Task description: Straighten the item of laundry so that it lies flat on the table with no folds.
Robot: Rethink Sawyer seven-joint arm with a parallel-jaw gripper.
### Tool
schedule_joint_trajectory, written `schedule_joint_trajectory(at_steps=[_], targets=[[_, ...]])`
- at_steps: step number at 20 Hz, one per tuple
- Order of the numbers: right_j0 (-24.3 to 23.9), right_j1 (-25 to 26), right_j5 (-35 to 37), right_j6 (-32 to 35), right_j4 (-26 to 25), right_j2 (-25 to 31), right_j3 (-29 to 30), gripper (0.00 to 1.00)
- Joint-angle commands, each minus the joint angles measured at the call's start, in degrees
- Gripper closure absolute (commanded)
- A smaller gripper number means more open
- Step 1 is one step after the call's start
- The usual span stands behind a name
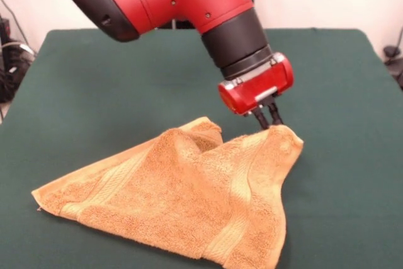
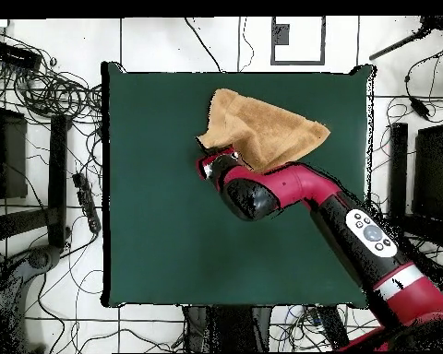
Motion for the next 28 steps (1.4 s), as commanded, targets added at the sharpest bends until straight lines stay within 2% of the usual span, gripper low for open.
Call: schedule_joint_trajectory(at_steps=[1,7,13,20,23,28], targets=[[1.6,7.5,-2.0,-10.1,-4.6,3.3,-2.6,1.0],[1.2,11.9,-1.9,-12.0,-6.1,5.4,-6.1,1.0],[-1.8,16.2,-1.1,-15.3,-6.2,10.4,-6.0,1.0],[-0.6,9.5,1.5,-10.3,-4.4,9.9,-3.8,1.0],[1.2,5.4,5.2,-8.2,-2.8,7.9,-3.9,1.0],[1.5,1.4,13.7,-11.2,0.4,4.7,-4.1,1.0]])
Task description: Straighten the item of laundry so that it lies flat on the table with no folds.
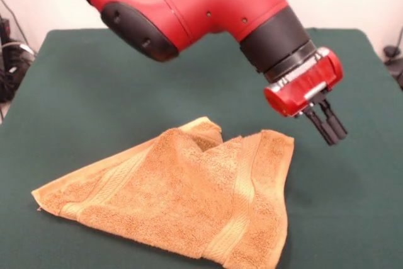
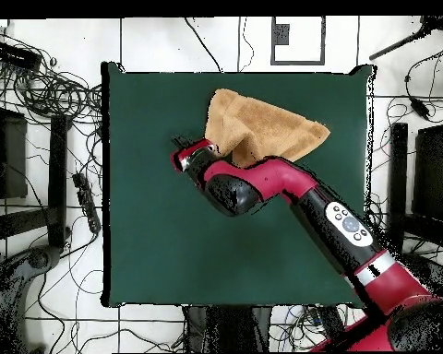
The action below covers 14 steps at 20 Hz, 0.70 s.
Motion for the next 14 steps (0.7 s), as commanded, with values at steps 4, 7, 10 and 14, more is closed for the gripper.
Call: schedule_joint_trajectory(at_steps=[4,7,10,14], targets=[[5.4,-9.0,23.8,-13.8,4.5,-9.0,-5.4,1.0],[7.5,-11.0,33.5,-16.2,5.2,-12.8,-7.3,1.0],[9.1,-12.2,40.2,-16.9,4.7,-15.1,-8.7,1.0],[9.4,-13.3,44.5,-17.0,3.5,-16.1,-9.1,1.0]])
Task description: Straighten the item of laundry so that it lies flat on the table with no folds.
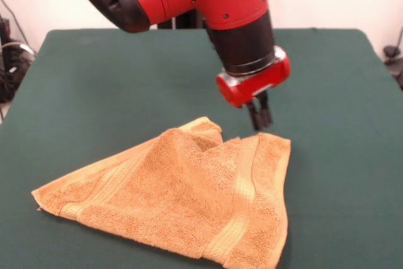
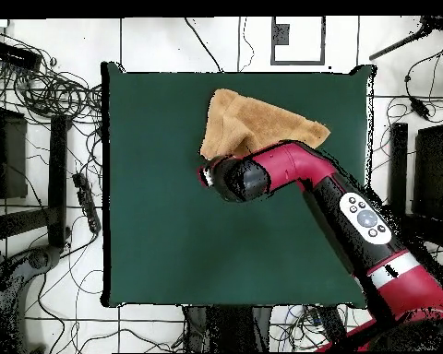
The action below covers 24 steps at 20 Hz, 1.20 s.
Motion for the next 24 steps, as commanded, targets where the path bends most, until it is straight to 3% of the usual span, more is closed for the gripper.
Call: schedule_joint_trajectory(at_steps=[1,9,20,24], targets=[[3.4,-2.2,13.3,-16.9,-0.9,-8.2,-4.5,1.0],[3.7,-5.9,14.8,-15.1,-4.0,-9.3,-2.5,1.0],[1.8,-9.6,5.0,-11.5,-6.5,-8.5,3.1,1.0],[1.7,-8.6,5.1,-11.7,-5.6,-8.5,3.1,1.0]])
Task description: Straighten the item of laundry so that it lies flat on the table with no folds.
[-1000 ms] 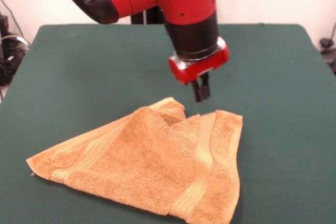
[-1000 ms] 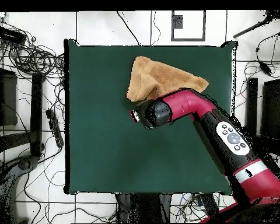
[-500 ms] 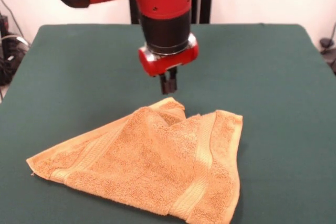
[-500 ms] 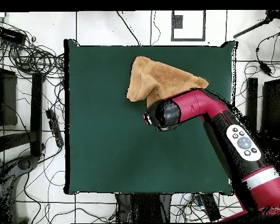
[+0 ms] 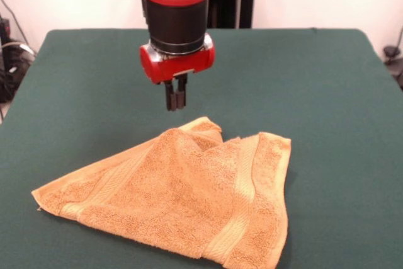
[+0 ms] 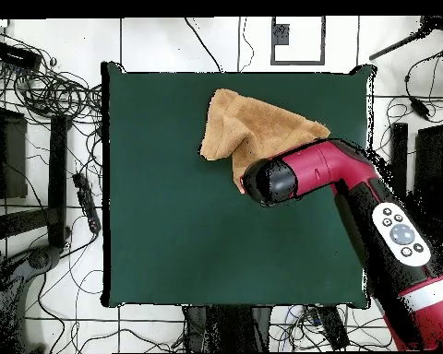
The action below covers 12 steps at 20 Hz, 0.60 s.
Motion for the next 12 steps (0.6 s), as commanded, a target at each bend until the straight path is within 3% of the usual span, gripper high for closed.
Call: schedule_joint_trajectory(at_steps=[1,12], targets=[[1.6,2.1,-2.6,-12.0,-1.3,-2.0,2.8,1.0],[1.7,8.8,-1.7,-13.0,0.2,-2.4,-0.3,1.0]])
